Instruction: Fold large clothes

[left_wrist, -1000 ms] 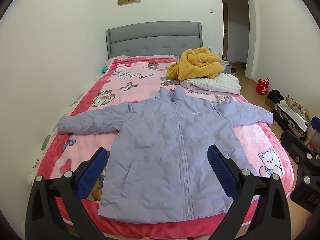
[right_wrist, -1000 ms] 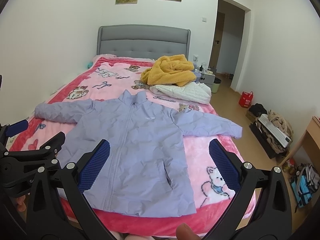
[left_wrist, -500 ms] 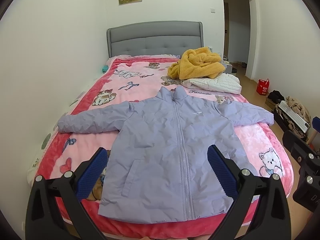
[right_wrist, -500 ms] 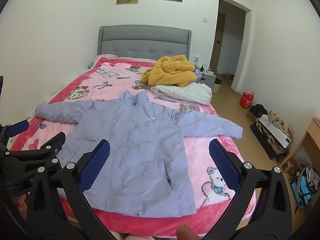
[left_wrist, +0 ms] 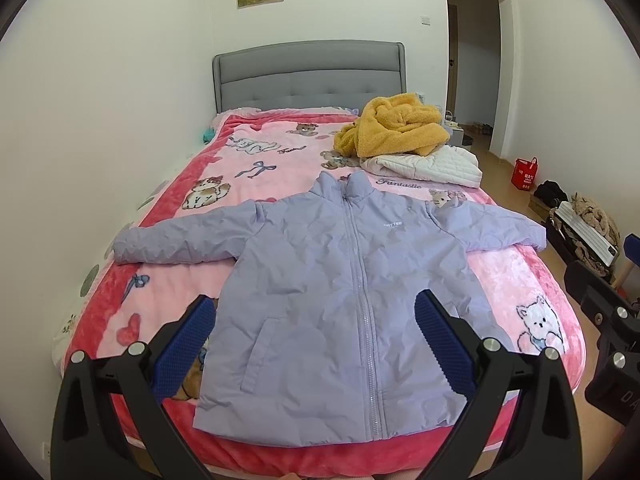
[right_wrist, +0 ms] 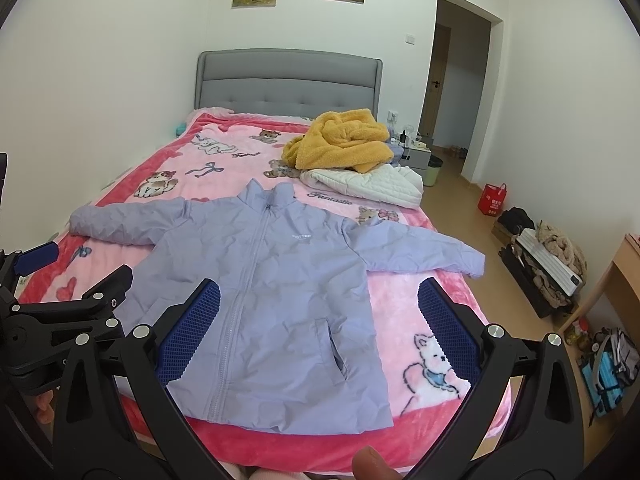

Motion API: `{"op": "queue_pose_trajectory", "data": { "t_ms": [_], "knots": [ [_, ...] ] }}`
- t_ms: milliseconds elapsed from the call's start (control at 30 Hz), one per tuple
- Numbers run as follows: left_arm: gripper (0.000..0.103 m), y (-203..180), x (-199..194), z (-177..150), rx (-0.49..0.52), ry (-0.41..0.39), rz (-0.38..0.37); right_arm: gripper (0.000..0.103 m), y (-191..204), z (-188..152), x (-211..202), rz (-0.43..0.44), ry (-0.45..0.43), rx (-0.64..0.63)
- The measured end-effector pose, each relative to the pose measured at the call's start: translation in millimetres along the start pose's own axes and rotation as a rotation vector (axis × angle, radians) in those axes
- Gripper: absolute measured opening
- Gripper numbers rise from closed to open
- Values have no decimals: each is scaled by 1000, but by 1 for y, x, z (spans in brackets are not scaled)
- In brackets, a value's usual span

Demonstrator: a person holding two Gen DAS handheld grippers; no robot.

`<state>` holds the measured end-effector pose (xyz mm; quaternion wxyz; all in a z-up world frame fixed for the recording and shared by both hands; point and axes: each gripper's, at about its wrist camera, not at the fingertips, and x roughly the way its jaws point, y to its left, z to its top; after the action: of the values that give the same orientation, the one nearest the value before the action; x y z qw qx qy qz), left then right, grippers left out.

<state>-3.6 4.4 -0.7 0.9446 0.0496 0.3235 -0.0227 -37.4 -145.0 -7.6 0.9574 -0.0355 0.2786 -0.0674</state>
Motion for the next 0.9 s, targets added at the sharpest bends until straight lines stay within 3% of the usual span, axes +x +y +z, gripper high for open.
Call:
{"op": "queue_pose_trajectory", "data": {
  "t_ms": [300, 500, 600, 800, 900],
  "knots": [
    [98, -4, 42, 6, -25, 54, -3, 95, -8, 1, 32, 17, 44, -9],
    [98, -9, 79, 15, -34, 84, -10, 95, -16, 6, 74, 31, 111, 2],
    [98, -11, 94, 30, -39, 137, 0, 95, -18, 17, 93, 36, 162, -18],
    [98, 0, 89, 74, -67, 200, -2, 95, -25, 73, 92, 46, 217, -26],
    [98, 9, 80, 117, -100, 208, -40, 95, -29, 115, 83, 43, 207, -3]
  ]
}}
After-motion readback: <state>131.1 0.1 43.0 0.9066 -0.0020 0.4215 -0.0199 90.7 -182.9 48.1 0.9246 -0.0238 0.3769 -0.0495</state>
